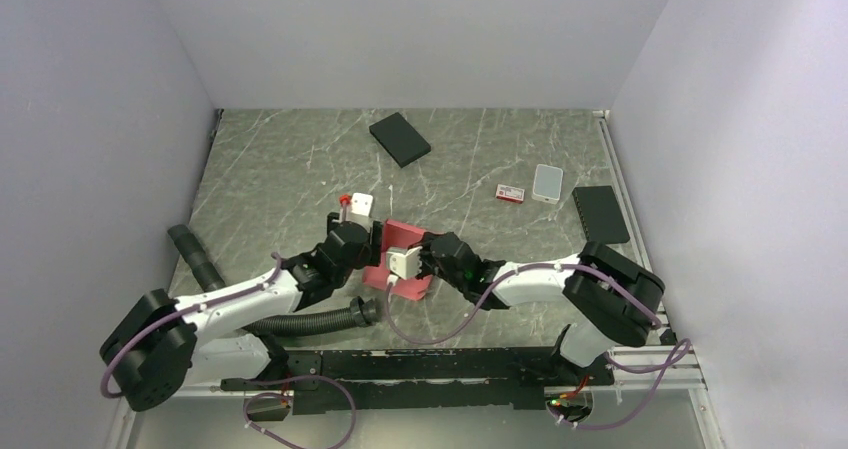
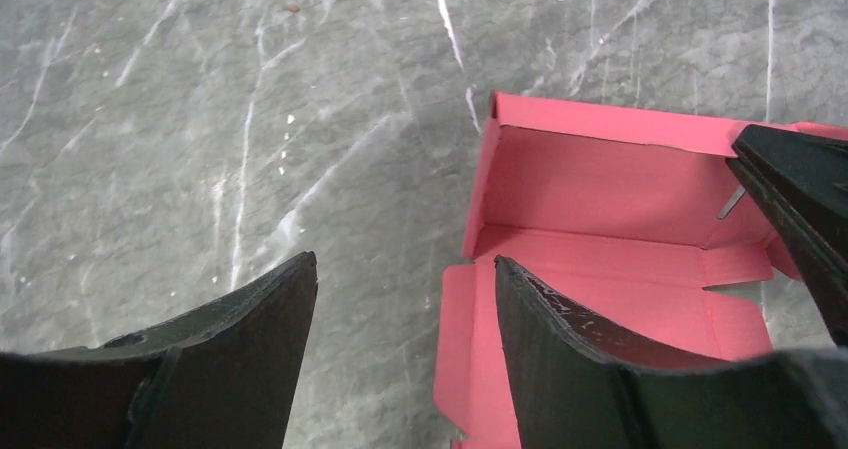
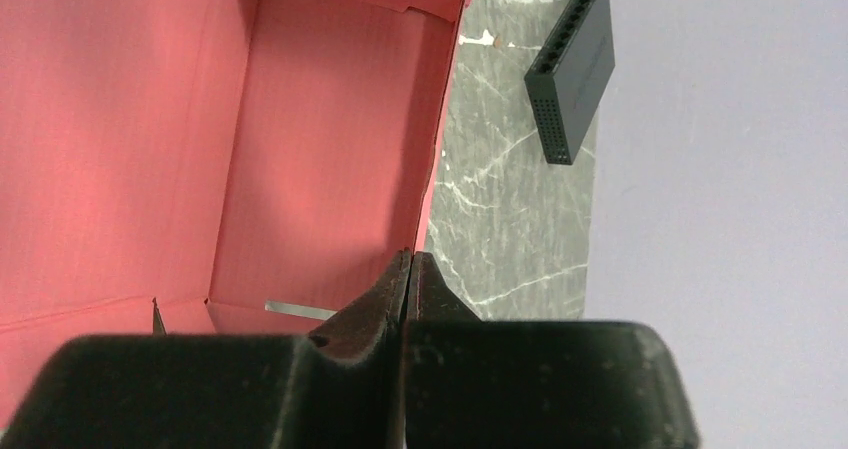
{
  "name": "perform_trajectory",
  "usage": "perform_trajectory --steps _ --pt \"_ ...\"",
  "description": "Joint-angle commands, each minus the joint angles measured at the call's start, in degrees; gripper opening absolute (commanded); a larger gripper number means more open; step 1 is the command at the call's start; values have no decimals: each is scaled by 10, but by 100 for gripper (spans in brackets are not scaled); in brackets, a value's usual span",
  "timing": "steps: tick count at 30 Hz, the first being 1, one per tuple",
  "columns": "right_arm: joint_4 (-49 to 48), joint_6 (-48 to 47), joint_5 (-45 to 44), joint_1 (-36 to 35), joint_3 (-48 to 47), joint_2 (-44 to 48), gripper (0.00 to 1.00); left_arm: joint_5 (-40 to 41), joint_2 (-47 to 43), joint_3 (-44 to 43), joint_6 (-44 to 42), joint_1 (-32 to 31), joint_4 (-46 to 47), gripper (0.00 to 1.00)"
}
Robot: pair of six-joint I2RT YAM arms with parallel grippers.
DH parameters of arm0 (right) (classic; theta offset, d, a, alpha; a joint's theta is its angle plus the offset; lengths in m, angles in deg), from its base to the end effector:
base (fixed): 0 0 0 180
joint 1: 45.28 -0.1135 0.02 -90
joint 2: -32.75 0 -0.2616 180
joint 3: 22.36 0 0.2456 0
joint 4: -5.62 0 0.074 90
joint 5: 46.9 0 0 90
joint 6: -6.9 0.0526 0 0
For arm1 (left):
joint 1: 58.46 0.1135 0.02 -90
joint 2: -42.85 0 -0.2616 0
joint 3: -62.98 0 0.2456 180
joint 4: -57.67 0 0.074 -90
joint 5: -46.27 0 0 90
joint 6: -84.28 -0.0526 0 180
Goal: Fold the paper box
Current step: Fold the paper box at the center of the board.
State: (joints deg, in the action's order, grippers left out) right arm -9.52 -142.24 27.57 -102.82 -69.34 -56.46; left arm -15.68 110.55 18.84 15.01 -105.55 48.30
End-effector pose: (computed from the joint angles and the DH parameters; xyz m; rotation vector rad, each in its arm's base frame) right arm 0.1779 0.2534 0.1532 -1.6394 1.2099 -0.2942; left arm 0.1862 -0.1640 0.1919 0.1971 2.0678 -0.1977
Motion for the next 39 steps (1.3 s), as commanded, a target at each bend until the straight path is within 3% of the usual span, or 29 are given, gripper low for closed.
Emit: perform_trajectory --steps 1,7,13,16,23,26,31,33,39 --pt "48 44 38 21 -23 20 0 11 -48 -10 35 17 -76 72" --pt "78 71 60 42 -34 30 0 -6 -91 -9 70 48 -100 81" --pt "102 70 90 48 -35 38 0 -135 -106 5 49 88 -37 82" --pt "111 67 97 48 -35 41 0 -202 -90 14 30 107 12 81" --pt "122 65 105 48 -39 44 0 -261 7 6 -16 127 103 80" --pt "125 66 106 47 -40 45 0 -273 52 -4 -28 131 131 77" --pt "125 64 107 48 -39 47 0 -289 113 -24 -32 137 147 65" --pt "124 64 108 47 -39 47 0 -291 128 -28 -33 137 154 58" --pt "125 66 110 46 -40 46 0 -302 151 -36 -31 137 165 51"
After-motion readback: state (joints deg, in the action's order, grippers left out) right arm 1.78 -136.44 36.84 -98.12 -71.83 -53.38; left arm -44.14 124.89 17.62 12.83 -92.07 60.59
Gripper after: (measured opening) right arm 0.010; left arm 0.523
